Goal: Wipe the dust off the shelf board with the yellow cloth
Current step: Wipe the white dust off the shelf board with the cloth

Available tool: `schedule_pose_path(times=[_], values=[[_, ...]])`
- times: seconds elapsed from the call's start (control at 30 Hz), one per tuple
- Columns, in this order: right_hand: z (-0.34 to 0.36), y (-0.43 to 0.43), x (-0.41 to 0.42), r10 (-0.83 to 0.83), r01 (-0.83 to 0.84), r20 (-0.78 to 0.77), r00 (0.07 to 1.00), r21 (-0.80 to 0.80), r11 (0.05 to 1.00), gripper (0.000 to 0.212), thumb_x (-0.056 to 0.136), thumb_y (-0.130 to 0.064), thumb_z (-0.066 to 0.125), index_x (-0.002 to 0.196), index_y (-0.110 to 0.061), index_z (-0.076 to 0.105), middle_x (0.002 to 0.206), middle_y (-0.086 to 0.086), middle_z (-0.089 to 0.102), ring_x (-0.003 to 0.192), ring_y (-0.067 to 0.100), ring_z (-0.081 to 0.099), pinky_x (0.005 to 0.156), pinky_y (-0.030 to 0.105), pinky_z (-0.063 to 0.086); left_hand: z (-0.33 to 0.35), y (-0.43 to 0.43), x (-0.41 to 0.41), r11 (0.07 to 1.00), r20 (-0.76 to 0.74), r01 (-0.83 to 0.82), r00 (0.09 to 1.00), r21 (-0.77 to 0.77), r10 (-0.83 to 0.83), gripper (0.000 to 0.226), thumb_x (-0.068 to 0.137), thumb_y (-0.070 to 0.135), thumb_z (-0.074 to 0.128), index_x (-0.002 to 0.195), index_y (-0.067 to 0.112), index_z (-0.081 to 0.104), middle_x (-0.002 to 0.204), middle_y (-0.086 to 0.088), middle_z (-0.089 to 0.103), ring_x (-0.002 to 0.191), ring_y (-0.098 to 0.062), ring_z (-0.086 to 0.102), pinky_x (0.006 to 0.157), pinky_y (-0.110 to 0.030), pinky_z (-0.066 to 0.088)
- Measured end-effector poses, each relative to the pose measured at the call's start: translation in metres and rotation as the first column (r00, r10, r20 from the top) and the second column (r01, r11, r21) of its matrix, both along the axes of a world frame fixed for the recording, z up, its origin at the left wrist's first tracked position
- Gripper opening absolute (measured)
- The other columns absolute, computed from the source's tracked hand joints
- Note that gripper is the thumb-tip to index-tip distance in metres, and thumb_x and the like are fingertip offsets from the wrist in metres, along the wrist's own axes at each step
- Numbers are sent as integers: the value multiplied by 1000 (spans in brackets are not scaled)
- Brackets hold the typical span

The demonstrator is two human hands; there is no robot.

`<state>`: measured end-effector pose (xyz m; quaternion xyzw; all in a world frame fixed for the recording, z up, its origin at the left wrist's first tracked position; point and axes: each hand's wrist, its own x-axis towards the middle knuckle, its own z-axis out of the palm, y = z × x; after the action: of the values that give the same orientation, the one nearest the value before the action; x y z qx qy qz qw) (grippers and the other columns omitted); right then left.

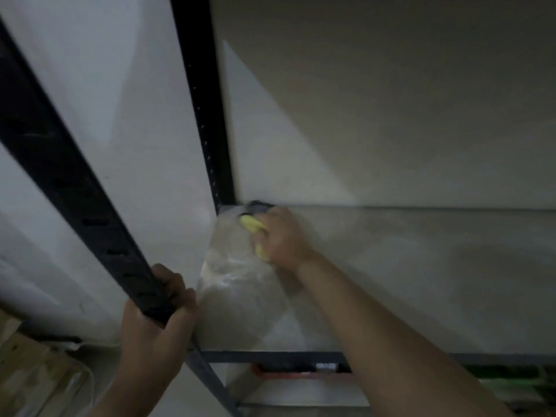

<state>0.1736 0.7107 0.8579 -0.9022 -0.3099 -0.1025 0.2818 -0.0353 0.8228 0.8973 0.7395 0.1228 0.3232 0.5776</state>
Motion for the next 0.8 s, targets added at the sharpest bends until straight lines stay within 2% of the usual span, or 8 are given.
schedule_pose_path(times=[0.1, 0.2, 0.27, 0.37, 0.5, 0.6, 0.7, 0.8], values=[[17, -24, 21, 50, -49, -20, 999, 16, 999, 55, 76, -40, 36, 115, -22, 70, 98, 15, 70, 90, 32, 62, 83, 35, 50, -1, 0, 3, 1000, -32, -23, 999, 10, 24, 46, 87, -30, 46, 71, 10, 28, 57, 18, 35, 54, -5, 29, 53, -22, 24], [15, -111, 57, -282, 294, 142, 949, -75, 953, 52, 78, -36, 35, 120, -36, 65, 110, 6, 67, 93, 28, 63, 86, 31, 51, -4, 0, 7, 999, -31, -26, 999, -45, 24, 52, 86, -33, 41, 72, 15, 27, 55, 20, 36, 52, 0, 32, 51, -13, 25], [4, -164, 71, -504, 506, 54, 862, -153, 849, 50, 83, -38, 35, 118, -21, 66, 114, 18, 62, 100, 35, 59, 89, 37, 49, -7, 1, 8, 998, -19, -21, 1000, -52, 20, 57, 85, -33, 41, 72, 21, 28, 56, 20, 36, 52, 0, 32, 52, -12, 26], [-4, -158, 64, -596, 604, 113, 795, -227, 764, 49, 86, -36, 38, 112, -3, 63, 105, 26, 63, 94, 42, 60, 84, 44, 48, -8, 0, 7, 1000, -14, -22, 1000, -16, 22, 54, 86, -32, 43, 72, 18, 27, 59, 19, 33, 54, -1, 29, 53, -15, 26], [-1, -62, 16, -319, 336, 134, 938, -128, 933, 32, 68, -19, 67, 96, -4, 71, 84, 20, 67, 73, 39, 65, 69, 40, 53, -6, -1, 6, 1000, -10, -7, 1000, -26, 6, 56, 87, -31, 43, 73, 20, 26, 58, 20, 32, 54, -1, 28, 52, -16, 26], [12, -12, -19, -1, 16, -232, 973, 65, 998, 33, 81, -31, 54, 107, -15, 67, 98, 13, 69, 89, 34, 63, 79, 38, 51, -3, 1, 2, 998, -13, -18, 1000, 58, 19, 47, 85, -5, 57, 67, 31, 34, 59, 18, 34, 55, -2, 29, 53, -26, 26], [35, -13, -20, 124, 127, -593, 795, 363, 923, 29, 87, -23, 54, 116, -23, 55, 105, 5, 66, 96, 24, 63, 85, 34, 51, 1, 1, 0, 993, -23, -28, 999, 116, 31, 22, 79, 13, 52, 68, 25, 37, 60, 16, 37, 55, -3, 33, 56, -32, 28], [48, -47, -1, -17, 325, -627, 779, 380, 866, 29, 91, -17, 49, 121, -19, 48, 106, 7, 62, 98, 25, 60, 75, 27, 42, 6, -6, -1, 997, -8, -34, 999, 69, 35, 21, 76, 11, 50, 67, 21, 34, 56, 16, 38, 52, -2, 34, 50, -23, 28]])
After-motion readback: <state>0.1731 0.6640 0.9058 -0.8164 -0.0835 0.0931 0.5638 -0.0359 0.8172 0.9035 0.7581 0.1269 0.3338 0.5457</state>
